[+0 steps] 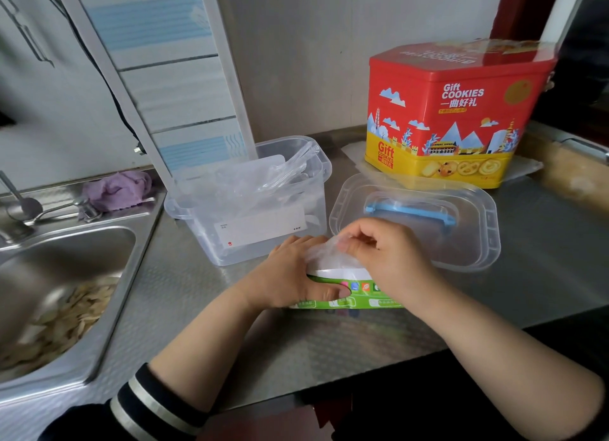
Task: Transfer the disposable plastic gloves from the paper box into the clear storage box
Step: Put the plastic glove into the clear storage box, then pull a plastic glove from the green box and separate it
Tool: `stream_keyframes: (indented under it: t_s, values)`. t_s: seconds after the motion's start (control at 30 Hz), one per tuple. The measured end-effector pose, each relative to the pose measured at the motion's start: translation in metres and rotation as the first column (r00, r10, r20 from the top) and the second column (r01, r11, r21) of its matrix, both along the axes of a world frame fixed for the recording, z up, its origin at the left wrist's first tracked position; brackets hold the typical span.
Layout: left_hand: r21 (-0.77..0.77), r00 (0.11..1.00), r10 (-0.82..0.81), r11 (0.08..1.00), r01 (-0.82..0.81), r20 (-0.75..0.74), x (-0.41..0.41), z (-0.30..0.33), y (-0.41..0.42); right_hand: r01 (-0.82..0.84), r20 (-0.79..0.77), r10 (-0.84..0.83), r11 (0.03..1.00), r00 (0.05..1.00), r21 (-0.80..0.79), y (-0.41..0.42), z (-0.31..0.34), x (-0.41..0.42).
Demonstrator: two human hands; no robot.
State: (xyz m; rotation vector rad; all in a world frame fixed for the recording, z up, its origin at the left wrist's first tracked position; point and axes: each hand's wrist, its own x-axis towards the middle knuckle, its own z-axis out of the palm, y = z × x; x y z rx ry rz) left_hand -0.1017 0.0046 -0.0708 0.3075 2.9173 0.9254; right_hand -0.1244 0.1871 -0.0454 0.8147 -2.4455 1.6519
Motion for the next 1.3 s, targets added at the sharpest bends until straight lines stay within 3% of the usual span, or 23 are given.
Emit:
stream_keyframes:
  t_s: [0.13, 0.27, 0.5, 0.6, 0.67, 0.7, 0.77, 0.83, 0.87, 0.97, 1.07, 1.2, 1.3]
  values:
    - [0.012, 1.0, 0.001, 1.0, -0.001, -0.02, -0.004, -0.004, -0.004, 0.003, 0.187, 0.033, 0.983, 0.982, -0.186, 0.003, 0.009, -0.002]
    - [-0.079, 1.0, -0.001, 0.997, 0.003, 0.027, 0.001, 0.005, -0.001, 0.136, 0.463, 0.068, 0.909, 0.884, -0.393, 0.006, 0.006, -0.005]
    - [-0.098, 0.998, -0.031, 0.995, 0.036, 0.055, 0.005, 0.009, -0.001, 0.218, 0.599, 0.269, 0.758, 0.754, -0.614, 0.011, 0.002, -0.012]
    - [-0.083, 0.998, -0.026, 0.996, 0.031, 0.061, 0.004, 0.007, -0.002, 0.158, 0.584, 0.324, 0.764, 0.744, -0.625, 0.016, 0.002, -0.014]
    - [-0.083, 0.997, -0.008, 0.996, 0.014, 0.073, 0.004, 0.007, -0.002, 0.011, 0.522, 0.278, 0.875, 0.807, -0.483, 0.022, 0.01, -0.01]
    - [-0.084, 0.997, -0.005, 0.996, 0.011, 0.075, 0.004, 0.007, -0.002, -0.099, 0.471, 0.243, 0.946, 0.848, -0.309, 0.023, 0.016, -0.007]
    - [-0.091, 0.998, -0.009, 0.996, 0.015, 0.065, 0.005, 0.008, -0.001, -0.239, 0.341, 0.195, 0.967, 0.919, 0.091, 0.02, 0.025, 0.0]
    - [-0.091, 0.998, -0.03, 0.995, 0.035, 0.056, 0.005, 0.008, 0.001, -0.097, 0.118, 0.054, 0.912, 0.991, 0.398, 0.013, 0.021, 0.001]
    - [-0.063, 0.998, -0.037, 0.997, 0.039, 0.041, 0.006, 0.008, 0.001, -0.014, 0.025, 0.004, 0.904, 1.0, 0.428, 0.008, 0.016, 0.0]
    - [0.05, 0.996, -0.064, 0.996, 0.067, -0.07, 0.007, 0.002, -0.001, -0.047, -0.029, 0.056, 0.967, 0.998, 0.25, -0.004, 0.005, 0.004]
    - [0.051, 0.998, -0.057, 0.997, 0.058, -0.023, 0.001, -0.005, -0.005, -0.035, 0.194, 0.067, 0.986, 0.979, -0.165, -0.003, 0.006, -0.002]
    - [0.013, 0.999, -0.052, 0.999, 0.052, 0.007, -0.002, -0.004, -0.008, -0.006, 0.426, 0.283, 0.839, 0.859, -0.545, 0.004, 0.008, -0.01]
    - [-0.001, 0.998, -0.063, 0.998, 0.063, 0.015, 0.0, 0.0, -0.01, 0.115, 0.513, 0.402, 0.693, 0.758, -0.712, 0.004, 0.009, -0.013]
